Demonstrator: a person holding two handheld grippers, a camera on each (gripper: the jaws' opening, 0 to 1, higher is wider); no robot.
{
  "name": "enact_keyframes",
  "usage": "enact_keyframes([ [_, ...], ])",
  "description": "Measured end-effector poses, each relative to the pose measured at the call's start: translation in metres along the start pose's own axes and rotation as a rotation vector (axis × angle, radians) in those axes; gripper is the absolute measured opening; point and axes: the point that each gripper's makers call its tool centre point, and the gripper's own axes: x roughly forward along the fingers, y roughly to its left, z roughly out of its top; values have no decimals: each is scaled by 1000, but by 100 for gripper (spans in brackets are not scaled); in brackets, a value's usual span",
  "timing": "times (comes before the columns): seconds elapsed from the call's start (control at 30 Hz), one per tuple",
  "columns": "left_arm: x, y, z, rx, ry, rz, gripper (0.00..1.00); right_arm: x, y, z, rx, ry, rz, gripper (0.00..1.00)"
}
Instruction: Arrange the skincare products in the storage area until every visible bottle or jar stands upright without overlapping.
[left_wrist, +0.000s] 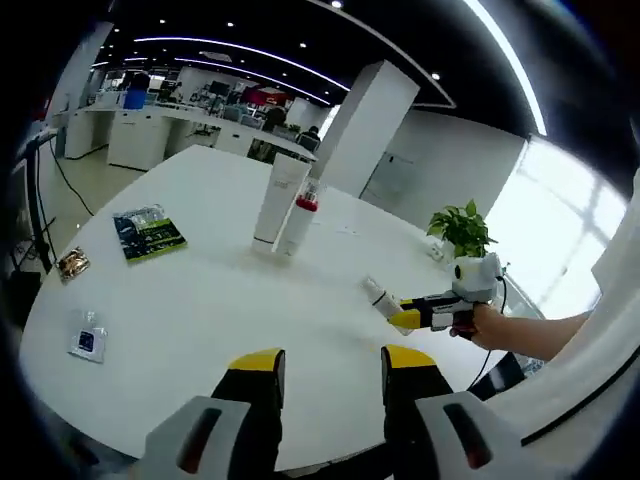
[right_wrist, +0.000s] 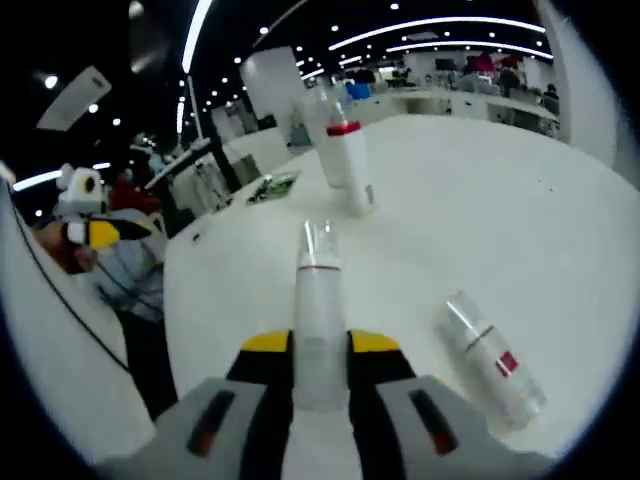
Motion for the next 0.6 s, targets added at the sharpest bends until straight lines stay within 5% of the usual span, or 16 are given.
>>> enact_keyframes([
  [0.33, -16, 7, 42, -189, -203, -28, 46, 41, 89, 90, 78, -125, 325, 17],
  [0.6, -19, 9, 85, -240, -321, -102, 49, 44, 125, 131, 146, -179, 469, 18],
])
